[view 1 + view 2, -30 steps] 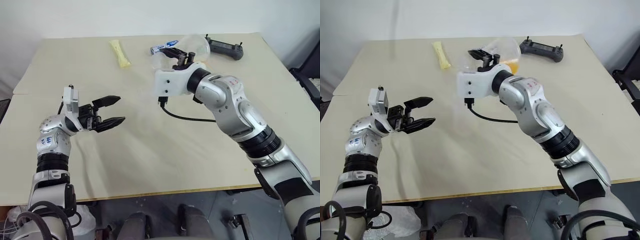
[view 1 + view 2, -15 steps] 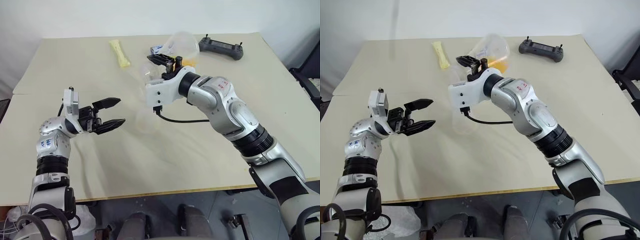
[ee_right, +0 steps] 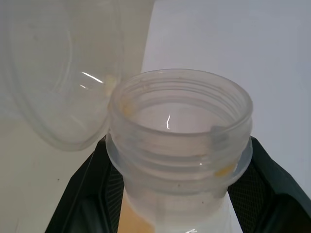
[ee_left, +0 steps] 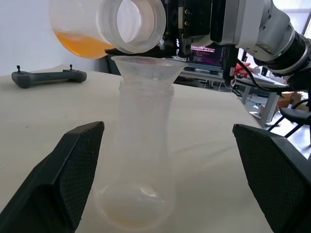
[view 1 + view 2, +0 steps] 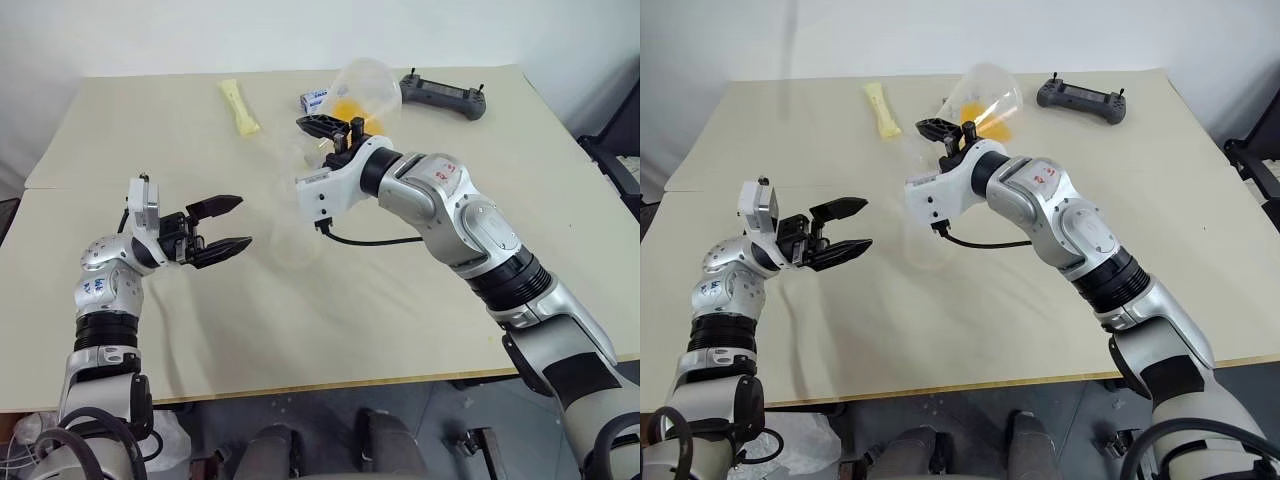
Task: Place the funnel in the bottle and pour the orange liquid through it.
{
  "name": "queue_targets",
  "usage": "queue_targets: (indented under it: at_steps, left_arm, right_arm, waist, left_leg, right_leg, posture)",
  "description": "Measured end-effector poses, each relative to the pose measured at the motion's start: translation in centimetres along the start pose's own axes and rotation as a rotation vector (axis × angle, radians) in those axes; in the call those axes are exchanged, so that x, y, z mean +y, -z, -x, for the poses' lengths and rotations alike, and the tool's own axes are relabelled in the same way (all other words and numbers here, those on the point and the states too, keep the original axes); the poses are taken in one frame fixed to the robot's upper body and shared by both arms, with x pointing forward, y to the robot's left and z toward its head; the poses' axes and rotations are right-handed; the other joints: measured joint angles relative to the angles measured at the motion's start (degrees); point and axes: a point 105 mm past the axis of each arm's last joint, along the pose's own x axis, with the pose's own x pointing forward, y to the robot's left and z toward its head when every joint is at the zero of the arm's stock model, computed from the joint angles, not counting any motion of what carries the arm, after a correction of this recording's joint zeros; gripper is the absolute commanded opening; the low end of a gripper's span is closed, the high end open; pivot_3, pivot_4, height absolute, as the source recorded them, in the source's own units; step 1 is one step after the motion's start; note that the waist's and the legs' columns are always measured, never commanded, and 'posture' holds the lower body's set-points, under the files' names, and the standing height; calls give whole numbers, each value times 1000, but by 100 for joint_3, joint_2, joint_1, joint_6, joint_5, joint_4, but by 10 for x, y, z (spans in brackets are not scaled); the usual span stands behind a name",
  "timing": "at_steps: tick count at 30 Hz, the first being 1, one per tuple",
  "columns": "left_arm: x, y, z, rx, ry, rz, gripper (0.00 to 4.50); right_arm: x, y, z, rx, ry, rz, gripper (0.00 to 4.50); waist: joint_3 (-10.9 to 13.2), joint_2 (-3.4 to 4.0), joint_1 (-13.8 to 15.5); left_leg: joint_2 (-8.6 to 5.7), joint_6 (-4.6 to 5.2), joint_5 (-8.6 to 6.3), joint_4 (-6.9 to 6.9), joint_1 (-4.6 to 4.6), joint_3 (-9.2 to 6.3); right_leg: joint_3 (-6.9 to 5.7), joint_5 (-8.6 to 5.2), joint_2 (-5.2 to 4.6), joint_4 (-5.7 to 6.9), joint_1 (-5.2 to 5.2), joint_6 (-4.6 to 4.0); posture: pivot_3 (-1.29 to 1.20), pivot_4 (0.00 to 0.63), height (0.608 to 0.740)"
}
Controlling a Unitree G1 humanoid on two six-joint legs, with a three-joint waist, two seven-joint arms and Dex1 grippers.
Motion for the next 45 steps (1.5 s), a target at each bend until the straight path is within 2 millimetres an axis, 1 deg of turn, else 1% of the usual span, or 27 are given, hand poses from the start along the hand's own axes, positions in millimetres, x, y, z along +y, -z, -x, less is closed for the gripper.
queue_targets:
  at_steps: [6,11,20,28,37,45]
  left_arm:
    - [-1,2,-2,-9,4,6,4500]
    - [-1,2,-3,-9,5,6,4500]
    - [-1,2,-2,-8,5,10,4500]
    - [-1,1,-2,-10,6,9,4500]
    - [0,-4,5,-26,2,0,4500]
    - [-1,-8,8,-35,26,3,4500]
  right_arm:
    - [2,4,-2,7,-17,35,2437]
    - [-1,4,-3,-4,-15,76,2437]
    - [1,7,-2,-6,-28,110,2437]
    - [-4,6,-2,-22,-23,153,2437]
    - [-3,5,0,-36,-32,184,2437]
    - [-8,4,-1,-47,-28,213,2437]
  waist:
    - [0,0,0]
    - [0,0,-13]
    - [0,0,-13]
    - [0,0,-14]
    - [0,0,-15]
    - [0,0,-17]
  left_leg:
    - [0,0,0,0,0,0]
    - [1,0,0,0,0,0]
    - [1,0,0,0,0,-1]
    - [1,0,0,0,0,-1]
    - [0,0,0,0,0,-1]
    - [1,0,0,0,0,-1]
  right_leg:
    - [0,0,0,0,0,0]
    - [0,0,0,0,0,0]
    - [0,0,0,0,0,0]
    - [0,0,0,0,0,0]
    - [0,0,0,0,0,0]
    - [0,0,0,0,0,0]
  posture:
    - [0,150,740]
    - [0,150,740]
    - [0,150,740]
    - [0,150,740]
    - [0,150,740]
    - [0,150,740]
